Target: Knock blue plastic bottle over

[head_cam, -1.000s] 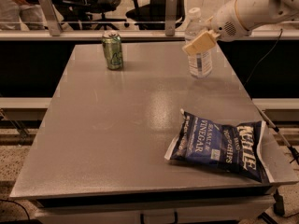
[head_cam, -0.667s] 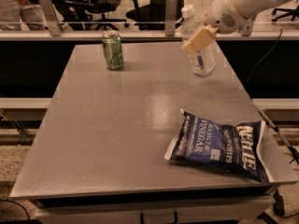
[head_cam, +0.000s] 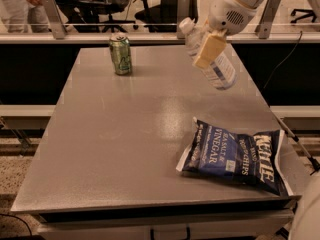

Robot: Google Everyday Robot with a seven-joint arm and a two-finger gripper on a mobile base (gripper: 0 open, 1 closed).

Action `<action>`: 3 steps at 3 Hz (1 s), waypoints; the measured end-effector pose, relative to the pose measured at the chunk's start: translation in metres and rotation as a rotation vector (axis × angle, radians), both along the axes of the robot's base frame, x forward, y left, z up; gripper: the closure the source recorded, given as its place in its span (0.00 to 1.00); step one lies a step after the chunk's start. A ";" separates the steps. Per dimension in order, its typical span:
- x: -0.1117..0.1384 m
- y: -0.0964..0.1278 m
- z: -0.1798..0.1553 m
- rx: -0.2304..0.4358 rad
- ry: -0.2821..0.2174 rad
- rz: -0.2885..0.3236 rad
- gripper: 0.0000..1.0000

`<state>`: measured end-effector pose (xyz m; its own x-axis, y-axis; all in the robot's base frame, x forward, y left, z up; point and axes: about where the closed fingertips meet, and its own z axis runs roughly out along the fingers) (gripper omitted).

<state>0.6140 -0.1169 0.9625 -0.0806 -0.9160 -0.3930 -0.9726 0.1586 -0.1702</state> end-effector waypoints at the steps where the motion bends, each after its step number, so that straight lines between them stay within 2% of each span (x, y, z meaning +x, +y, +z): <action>1: -0.008 0.002 -0.007 -0.054 0.037 0.042 1.00; 2: -0.015 0.009 -0.018 -0.098 0.062 0.098 0.82; 3: -0.016 0.020 -0.033 -0.125 0.083 0.151 0.59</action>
Offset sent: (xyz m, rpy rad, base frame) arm -0.0433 0.0059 -0.0307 -0.1819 0.1561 0.1838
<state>0.5978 -0.0964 0.9292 0.0344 -0.9614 -0.2731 -0.9952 -0.0079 -0.0978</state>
